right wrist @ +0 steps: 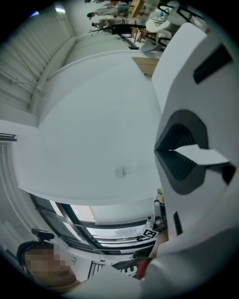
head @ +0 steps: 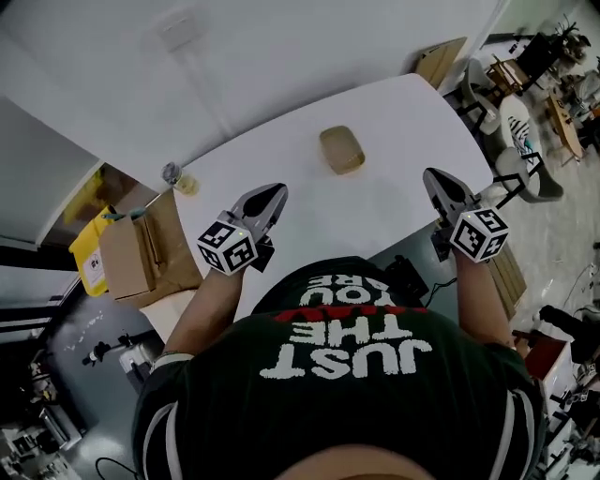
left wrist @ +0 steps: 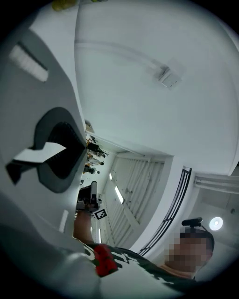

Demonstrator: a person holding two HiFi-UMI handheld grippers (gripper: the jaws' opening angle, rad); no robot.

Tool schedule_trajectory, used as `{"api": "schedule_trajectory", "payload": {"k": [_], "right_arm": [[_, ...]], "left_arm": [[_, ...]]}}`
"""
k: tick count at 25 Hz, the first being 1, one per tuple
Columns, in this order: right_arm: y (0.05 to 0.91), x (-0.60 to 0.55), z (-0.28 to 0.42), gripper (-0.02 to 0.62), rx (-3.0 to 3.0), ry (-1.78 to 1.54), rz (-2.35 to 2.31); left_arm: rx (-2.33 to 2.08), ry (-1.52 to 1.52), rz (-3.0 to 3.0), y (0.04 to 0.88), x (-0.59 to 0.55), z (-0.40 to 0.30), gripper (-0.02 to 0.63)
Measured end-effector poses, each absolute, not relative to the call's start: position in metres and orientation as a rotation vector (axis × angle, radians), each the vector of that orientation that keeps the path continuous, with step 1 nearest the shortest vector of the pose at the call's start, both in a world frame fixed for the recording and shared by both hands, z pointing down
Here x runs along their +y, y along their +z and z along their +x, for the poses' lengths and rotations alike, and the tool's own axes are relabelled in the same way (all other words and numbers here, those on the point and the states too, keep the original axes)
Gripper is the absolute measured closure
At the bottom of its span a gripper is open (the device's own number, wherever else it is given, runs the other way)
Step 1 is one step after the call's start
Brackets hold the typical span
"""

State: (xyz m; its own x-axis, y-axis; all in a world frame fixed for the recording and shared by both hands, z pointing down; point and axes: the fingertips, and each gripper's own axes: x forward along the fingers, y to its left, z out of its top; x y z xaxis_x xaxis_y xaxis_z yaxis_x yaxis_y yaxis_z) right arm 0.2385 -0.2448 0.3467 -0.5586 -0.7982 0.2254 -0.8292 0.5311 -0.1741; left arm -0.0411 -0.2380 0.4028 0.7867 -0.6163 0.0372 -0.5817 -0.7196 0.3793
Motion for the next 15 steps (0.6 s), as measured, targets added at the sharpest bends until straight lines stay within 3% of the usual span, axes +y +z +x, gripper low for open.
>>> {"api": "schedule_trajectory", "payload": {"k": [15], "right_arm": [[0.430,-0.361,0.222,0.589,-2.576,0.489,1.268]], "left_arm": [[-1.030,-0.067,2.516,0.456,-0.295,-0.024,0.598]]}}
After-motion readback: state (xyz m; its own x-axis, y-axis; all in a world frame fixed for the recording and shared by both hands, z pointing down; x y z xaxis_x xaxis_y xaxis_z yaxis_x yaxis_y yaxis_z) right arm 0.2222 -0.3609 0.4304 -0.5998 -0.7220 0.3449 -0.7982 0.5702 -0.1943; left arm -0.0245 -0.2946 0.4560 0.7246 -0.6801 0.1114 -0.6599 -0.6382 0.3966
